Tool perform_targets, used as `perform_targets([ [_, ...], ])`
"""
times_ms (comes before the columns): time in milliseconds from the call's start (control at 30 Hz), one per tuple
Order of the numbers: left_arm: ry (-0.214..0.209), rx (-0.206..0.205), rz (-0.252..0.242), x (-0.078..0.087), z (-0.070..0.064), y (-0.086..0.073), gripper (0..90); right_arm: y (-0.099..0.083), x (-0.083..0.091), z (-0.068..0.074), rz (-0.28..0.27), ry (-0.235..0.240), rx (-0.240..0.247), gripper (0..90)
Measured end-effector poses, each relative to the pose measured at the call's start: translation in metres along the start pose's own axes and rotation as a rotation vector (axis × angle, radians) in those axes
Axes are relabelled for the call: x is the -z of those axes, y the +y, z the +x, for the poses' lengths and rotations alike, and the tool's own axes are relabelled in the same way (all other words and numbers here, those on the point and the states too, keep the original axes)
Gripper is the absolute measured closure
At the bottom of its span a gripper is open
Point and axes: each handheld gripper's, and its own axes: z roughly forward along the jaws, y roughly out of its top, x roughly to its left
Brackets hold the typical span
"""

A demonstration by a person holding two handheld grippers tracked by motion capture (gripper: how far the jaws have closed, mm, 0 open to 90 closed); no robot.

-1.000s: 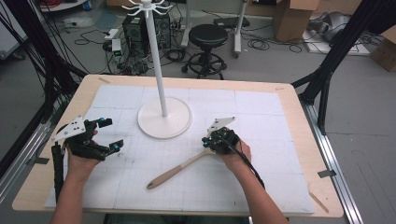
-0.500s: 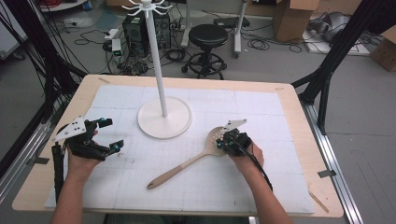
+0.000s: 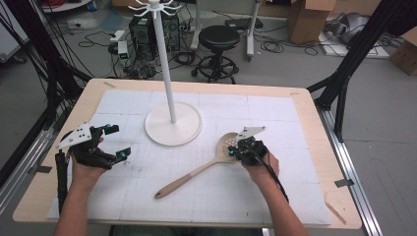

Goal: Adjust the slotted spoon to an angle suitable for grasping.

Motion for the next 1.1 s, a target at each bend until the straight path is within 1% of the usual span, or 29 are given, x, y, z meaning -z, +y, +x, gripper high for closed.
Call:
perform_targets([
  [33, 0.000, 0.001, 0.000, 0.000, 0.000, 0.000, 1.7, 0.000, 0.000, 0.000, 0.000, 0.000, 0.000, 90.0],
  [100, -0.001, 0.000, -0.002, 0.000, 0.000, 0.000, 1.7, 0.008, -0.007, 0.011, 0.004, 0.024, 0.026, 90.0],
  [133, -0.002, 0.000, -0.002, 0.000, -0.001, 0.000, 1.7, 0.015, -0.017, 0.021, 0.017, 0.044, 0.051, 90.0],
  [167, -0.002, 0.000, -0.002, 0.000, -0.001, 0.000, 1.7, 0.018, -0.021, 0.025, 0.024, 0.052, 0.065, 90.0],
  [200, -0.002, 0.001, -0.004, 0.000, -0.001, 0.000, 1.7, 0.018, -0.021, 0.025, 0.024, 0.052, 0.065, 90.0],
  [233, -0.002, 0.000, -0.005, 0.000, -0.001, 0.001, 1.7, 0.021, -0.030, 0.031, 0.042, 0.062, 0.074, 90.0],
  [267, -0.001, -0.001, -0.005, 0.000, -0.001, 0.001, 1.7, 0.022, -0.034, 0.033, 0.057, 0.067, 0.071, 90.0],
  [300, -0.002, 0.000, -0.005, 0.001, -0.001, 0.001, 1.7, 0.022, -0.034, 0.033, 0.057, 0.067, 0.071, 90.0],
  [367, -0.002, -0.001, -0.004, 0.001, -0.001, 0.001, 1.7, 0.021, -0.039, 0.034, 0.084, 0.073, 0.066, 90.0],
  [400, -0.001, 0.001, -0.005, 0.001, -0.001, 0.000, 1.7, 0.020, -0.041, 0.035, 0.079, 0.070, 0.057, 90.0],
  [433, -0.002, 0.002, -0.004, 0.001, -0.001, 0.000, 1.7, 0.020, -0.040, 0.035, 0.081, 0.072, 0.053, 90.0],
  [467, -0.001, 0.001, -0.004, 0.000, -0.001, 0.000, 1.7, 0.020, -0.039, 0.035, 0.088, 0.069, 0.066, 90.0],
  [533, 0.000, -0.001, -0.006, 0.001, -0.001, 0.000, 1.7, 0.020, -0.038, 0.035, 0.098, 0.070, 0.064, 90.0],
  [600, -0.001, 0.001, -0.010, 0.002, -0.001, 0.001, 1.7, 0.018, -0.037, 0.034, 0.116, 0.044, 0.070, 90.0],
  [633, -0.001, 0.001, -0.010, 0.002, -0.001, 0.001, 1.7, 0.018, -0.037, 0.034, 0.116, 0.044, 0.070, 90.0],
  [667, 0.003, -0.001, -0.012, 0.002, -0.001, 0.001, 1.7, 0.017, -0.036, 0.033, 0.128, 0.032, 0.072, 90.0],
  [700, 0.000, 0.000, -0.013, 0.002, -0.001, 0.001, 1.7, 0.013, -0.035, 0.030, 0.135, 0.012, 0.060, 90.0],
  [767, -0.001, -0.001, -0.012, 0.002, -0.001, 0.001, 1.7, 0.009, -0.031, 0.027, 0.134, 0.005, 0.051, 90.0],
  [833, 0.000, -0.001, -0.012, 0.002, -0.001, 0.001, 1.7, 0.004, -0.026, 0.024, 0.140, -0.012, 0.050, 90.0],
  [900, -0.004, -0.002, -0.007, 0.001, -0.001, 0.001, 1.7, 0.001, -0.024, 0.022, 0.143, -0.017, 0.050, 90.0],
  [1033, -0.003, -0.001, -0.006, 0.000, -0.001, 0.001, 1.7, -0.010, -0.013, 0.014, 0.155, -0.041, 0.024, 90.0],
  [1100, 0.000, -0.003, -0.002, 0.000, -0.001, 0.001, 1.7, -0.015, -0.008, 0.010, 0.157, -0.045, 0.013, 90.0],
])
